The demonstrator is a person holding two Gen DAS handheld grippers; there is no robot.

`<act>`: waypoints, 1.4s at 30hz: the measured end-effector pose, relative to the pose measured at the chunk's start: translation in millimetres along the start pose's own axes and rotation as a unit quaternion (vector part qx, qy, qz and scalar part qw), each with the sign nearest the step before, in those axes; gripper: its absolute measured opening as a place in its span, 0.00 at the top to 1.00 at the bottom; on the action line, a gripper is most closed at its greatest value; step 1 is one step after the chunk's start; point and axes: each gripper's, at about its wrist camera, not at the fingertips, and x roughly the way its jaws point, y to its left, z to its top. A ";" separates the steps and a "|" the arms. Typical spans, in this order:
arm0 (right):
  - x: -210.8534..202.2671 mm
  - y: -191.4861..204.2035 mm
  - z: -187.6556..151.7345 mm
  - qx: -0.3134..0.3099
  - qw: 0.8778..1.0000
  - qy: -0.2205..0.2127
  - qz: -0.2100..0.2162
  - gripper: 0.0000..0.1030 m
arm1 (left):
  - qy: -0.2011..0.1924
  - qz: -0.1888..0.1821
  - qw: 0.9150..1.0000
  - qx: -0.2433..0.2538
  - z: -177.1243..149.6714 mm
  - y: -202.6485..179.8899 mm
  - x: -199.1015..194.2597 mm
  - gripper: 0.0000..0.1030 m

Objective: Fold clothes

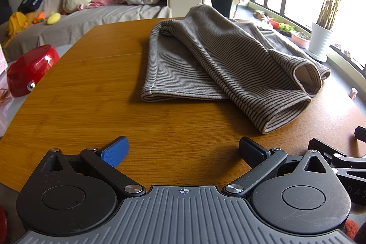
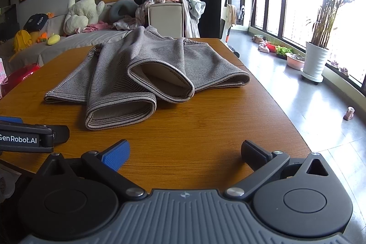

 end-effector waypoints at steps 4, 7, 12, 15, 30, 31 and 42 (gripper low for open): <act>-0.4 0.1 -1.1 -0.001 1.000 -0.003 -0.001 0.00 | 0.000 0.000 1.000 0.000 -0.9 -0.7 -2.9 0.00; -0.4 0.6 -2.4 -0.003 1.000 -0.006 -0.001 0.00 | 0.000 0.000 1.000 0.000 -0.9 -0.8 -2.8 0.00; -0.3 0.5 -3.3 -0.003 1.000 -0.008 -0.001 0.00 | 0.000 0.000 1.000 0.000 -1.1 -0.7 -2.7 0.00; -0.7 0.4 -4.1 -0.002 1.000 -0.010 -0.001 0.00 | -0.001 0.000 1.000 0.000 -1.0 -0.8 -2.8 0.00; -0.9 0.3 -4.4 0.002 1.000 -0.014 -0.002 0.00 | -0.001 0.000 1.000 0.001 -1.0 -1.4 -3.0 0.00; -0.8 0.3 -4.4 0.002 1.000 -0.015 -0.002 0.00 | -0.001 0.000 1.000 0.001 -1.0 -1.3 -3.2 0.00; -0.1 0.2 -2.5 -0.001 1.000 -0.012 0.002 0.00 | 0.002 -0.002 1.000 0.001 -0.4 -1.3 -3.6 0.00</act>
